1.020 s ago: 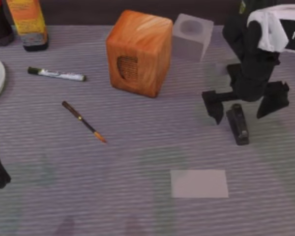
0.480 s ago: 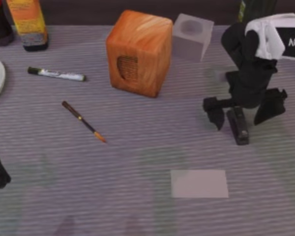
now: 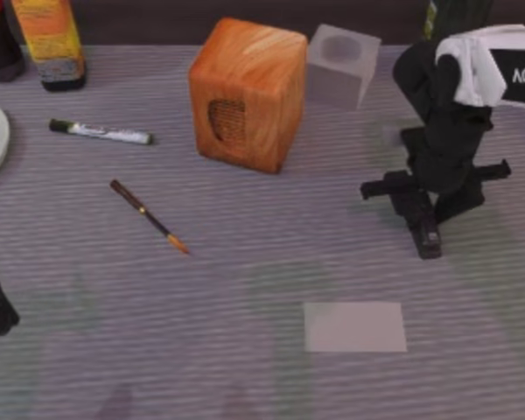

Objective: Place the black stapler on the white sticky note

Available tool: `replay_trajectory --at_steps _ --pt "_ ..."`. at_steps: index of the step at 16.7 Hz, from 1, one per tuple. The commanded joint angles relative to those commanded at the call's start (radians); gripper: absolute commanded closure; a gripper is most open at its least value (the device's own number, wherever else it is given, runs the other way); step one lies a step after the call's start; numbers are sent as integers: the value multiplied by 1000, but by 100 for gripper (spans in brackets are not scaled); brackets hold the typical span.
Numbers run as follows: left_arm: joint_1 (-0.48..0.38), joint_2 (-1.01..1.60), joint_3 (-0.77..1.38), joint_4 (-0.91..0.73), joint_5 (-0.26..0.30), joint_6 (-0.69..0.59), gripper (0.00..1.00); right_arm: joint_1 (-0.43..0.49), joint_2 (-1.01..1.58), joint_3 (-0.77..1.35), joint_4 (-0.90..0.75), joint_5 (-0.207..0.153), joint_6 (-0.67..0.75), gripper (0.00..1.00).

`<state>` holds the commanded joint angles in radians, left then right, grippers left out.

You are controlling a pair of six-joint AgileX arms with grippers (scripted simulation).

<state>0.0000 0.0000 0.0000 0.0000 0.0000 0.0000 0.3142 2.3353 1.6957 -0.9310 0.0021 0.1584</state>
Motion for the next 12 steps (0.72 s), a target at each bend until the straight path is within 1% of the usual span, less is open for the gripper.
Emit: replay_trajectory --at_steps 2,3,12 --pt "0 0 0 0 0 0 0 0 0 0 0 0 0 98" --pt "0 0 0 0 0 0 0 0 0 0 0 0 0 100" --pt "0 0 0 0 0 0 0 -3 -2 4 -3 0 1 100"
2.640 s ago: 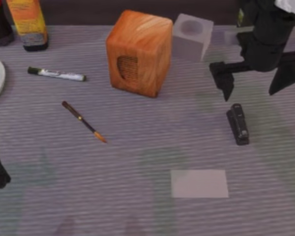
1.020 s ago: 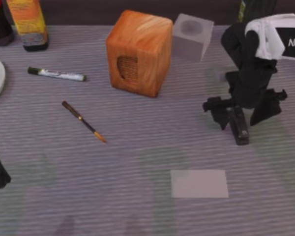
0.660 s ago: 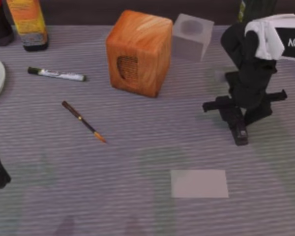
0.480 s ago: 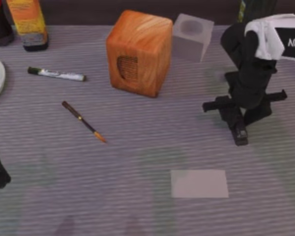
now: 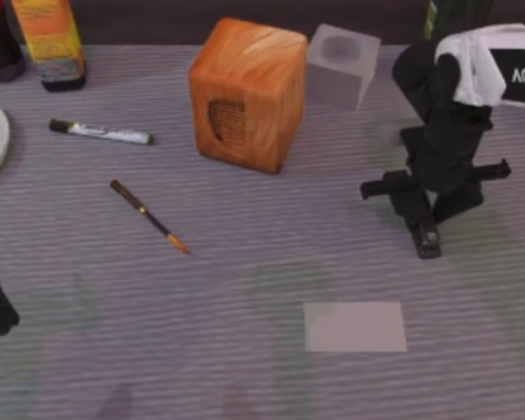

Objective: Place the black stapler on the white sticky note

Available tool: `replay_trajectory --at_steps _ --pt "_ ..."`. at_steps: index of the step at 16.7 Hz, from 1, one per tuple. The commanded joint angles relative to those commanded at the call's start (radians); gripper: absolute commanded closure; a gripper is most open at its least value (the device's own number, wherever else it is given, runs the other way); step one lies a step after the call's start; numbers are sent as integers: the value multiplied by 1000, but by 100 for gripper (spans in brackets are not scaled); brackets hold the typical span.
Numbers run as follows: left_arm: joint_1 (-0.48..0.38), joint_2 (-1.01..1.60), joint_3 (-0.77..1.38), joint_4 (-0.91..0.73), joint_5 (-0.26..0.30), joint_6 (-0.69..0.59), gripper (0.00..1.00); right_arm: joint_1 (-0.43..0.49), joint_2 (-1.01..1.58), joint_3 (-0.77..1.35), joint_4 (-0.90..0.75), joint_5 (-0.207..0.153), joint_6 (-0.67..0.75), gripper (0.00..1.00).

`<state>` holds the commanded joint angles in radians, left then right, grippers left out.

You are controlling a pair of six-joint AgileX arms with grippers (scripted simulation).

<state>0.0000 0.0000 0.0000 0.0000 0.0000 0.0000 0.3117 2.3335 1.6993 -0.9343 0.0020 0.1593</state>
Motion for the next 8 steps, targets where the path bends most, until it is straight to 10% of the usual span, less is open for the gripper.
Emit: replay_trajectory --at_steps 8 --pt "0 0 0 0 0 0 0 6 -77 204 -294 -1 -2 100"
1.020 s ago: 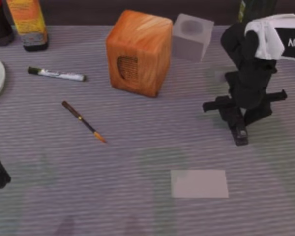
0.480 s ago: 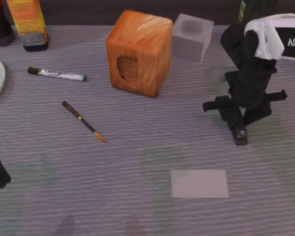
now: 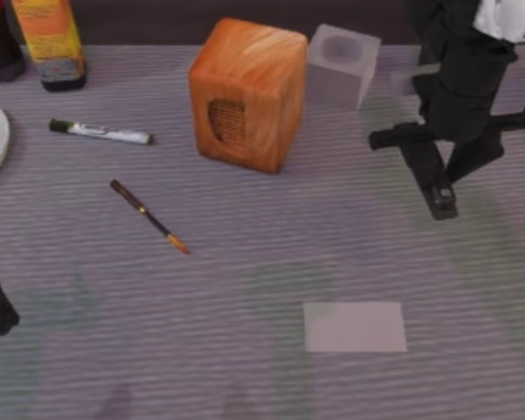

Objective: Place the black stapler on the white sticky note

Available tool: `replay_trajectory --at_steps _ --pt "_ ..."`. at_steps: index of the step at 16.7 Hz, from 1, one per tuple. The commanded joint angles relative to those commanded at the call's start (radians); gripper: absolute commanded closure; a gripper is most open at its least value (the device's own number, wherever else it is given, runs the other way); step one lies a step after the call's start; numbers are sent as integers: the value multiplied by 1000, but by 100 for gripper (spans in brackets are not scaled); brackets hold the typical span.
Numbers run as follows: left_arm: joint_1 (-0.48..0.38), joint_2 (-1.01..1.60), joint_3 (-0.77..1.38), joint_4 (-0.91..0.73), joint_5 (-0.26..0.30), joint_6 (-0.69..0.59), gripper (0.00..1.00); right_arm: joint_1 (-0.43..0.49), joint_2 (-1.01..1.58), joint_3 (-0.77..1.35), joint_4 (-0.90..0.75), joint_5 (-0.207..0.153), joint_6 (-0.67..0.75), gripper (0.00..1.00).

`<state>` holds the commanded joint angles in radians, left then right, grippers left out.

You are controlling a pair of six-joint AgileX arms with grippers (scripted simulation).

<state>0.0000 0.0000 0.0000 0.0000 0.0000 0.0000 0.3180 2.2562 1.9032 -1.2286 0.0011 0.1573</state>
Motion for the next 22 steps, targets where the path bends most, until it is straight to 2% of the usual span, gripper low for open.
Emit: replay_trajectory --at_steps 8,12,16,22 --pt "0 0 0 0 0 0 0 -1 -18 31 -39 0 10 100" --pt "0 0 0 0 0 0 0 38 -26 24 -42 7 154 100" --pt "0 0 0 0 0 0 0 105 -50 -9 -45 21 462 100" --pt "0 0 0 0 0 0 0 233 -126 -123 -42 46 1145 100"
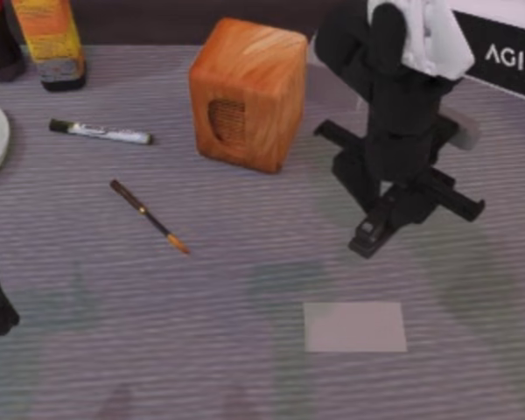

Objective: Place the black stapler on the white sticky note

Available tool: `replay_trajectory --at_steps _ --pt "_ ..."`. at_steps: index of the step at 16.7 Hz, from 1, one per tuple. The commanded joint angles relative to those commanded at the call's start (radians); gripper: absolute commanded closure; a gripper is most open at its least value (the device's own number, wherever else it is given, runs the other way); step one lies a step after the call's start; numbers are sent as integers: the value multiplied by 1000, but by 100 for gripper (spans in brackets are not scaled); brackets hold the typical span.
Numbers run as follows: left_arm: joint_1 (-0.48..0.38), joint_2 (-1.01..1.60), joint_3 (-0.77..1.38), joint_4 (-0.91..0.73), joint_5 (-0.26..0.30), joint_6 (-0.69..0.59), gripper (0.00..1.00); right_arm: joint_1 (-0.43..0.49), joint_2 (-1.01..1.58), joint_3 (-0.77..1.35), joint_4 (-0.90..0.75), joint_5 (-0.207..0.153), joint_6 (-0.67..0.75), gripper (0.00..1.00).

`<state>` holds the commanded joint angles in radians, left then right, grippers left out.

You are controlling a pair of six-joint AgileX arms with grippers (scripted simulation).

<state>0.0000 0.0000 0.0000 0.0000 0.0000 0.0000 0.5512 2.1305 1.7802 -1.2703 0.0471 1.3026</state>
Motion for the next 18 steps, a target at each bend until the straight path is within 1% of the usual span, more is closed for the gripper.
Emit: replay_trajectory --at_steps 3,5,7,9,11,13,18 --pt "0 0 0 0 0 0 0 68 -44 -63 4 12 356 100" --pt "0 0 0 0 0 0 0 110 -79 -105 12 20 569 100" --pt "0 0 0 0 0 0 0 146 -117 -144 24 28 745 100" --pt "0 0 0 0 0 0 0 174 -155 -178 39 35 881 100" --pt "0 0 0 0 0 0 0 195 -187 -205 52 41 974 100" --pt "0 0 0 0 0 0 0 207 -206 -220 61 45 1025 100" --pt "0 0 0 0 0 0 0 204 -206 -220 62 45 1035 100"
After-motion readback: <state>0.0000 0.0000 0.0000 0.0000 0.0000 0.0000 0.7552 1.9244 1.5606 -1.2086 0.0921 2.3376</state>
